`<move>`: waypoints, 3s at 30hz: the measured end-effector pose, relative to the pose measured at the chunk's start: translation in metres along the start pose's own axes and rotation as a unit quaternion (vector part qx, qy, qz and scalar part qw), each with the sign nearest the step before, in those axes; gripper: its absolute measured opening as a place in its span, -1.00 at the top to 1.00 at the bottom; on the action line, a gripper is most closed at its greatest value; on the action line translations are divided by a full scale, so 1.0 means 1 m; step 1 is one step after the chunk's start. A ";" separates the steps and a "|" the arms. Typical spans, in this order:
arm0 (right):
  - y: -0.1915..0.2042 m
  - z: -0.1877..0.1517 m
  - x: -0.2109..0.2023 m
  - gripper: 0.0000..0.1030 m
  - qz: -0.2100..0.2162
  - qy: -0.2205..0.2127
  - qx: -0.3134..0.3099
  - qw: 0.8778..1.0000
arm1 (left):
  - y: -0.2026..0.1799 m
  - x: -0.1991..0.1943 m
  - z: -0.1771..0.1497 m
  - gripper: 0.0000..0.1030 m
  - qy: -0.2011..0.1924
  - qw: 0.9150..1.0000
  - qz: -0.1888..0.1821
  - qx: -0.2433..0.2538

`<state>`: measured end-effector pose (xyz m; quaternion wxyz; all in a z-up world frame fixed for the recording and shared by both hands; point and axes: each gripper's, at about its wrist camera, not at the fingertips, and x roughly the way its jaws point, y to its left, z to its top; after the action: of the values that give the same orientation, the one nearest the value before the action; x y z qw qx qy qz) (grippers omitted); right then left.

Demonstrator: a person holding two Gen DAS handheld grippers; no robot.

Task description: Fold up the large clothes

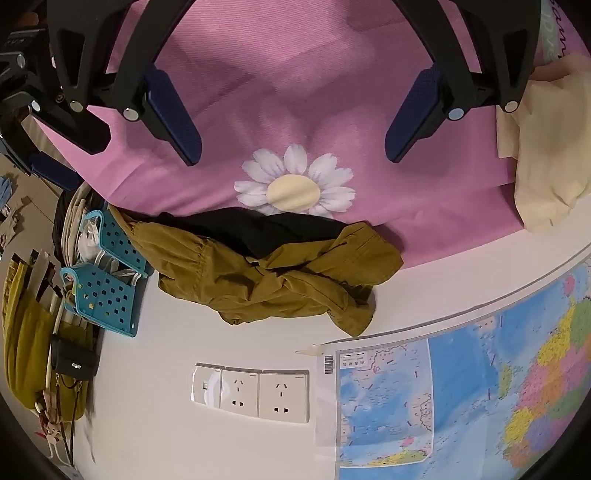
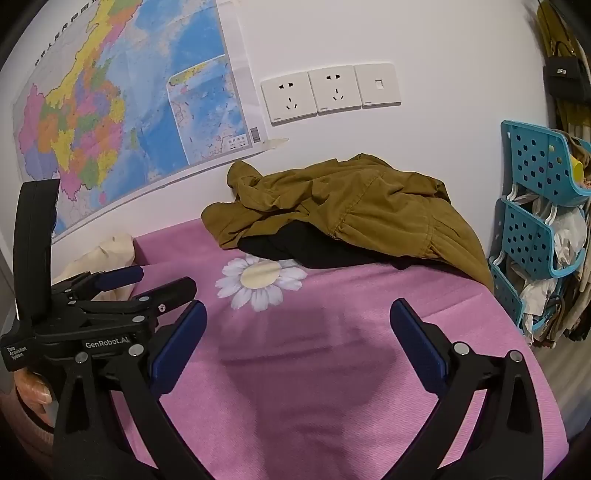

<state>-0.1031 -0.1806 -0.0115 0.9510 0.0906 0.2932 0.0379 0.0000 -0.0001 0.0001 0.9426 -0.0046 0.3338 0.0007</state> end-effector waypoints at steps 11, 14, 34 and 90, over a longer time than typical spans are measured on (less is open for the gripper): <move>-0.004 0.000 0.000 -0.90 0.001 0.000 0.009 1.000 | 0.000 0.000 0.000 -0.86 0.001 1.000 -0.001 -0.003; -0.003 0.001 0.001 -0.90 0.001 0.001 0.009 1.000 | 0.000 0.000 0.000 -0.86 0.001 1.000 0.000 -0.002; 0.000 0.000 0.000 -0.90 0.003 0.000 0.010 1.000 | 0.000 -0.004 0.001 -0.86 -0.002 1.000 -0.002 -0.006; 0.000 0.002 0.003 -0.90 0.006 0.000 0.009 1.000 | 0.001 0.000 -0.004 -0.86 0.001 1.000 -0.007 -0.010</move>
<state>-0.0996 -0.1804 -0.0111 0.9500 0.1005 0.2927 0.0409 -0.0029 0.0013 -0.0027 0.9421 -0.0161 0.3348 -0.0025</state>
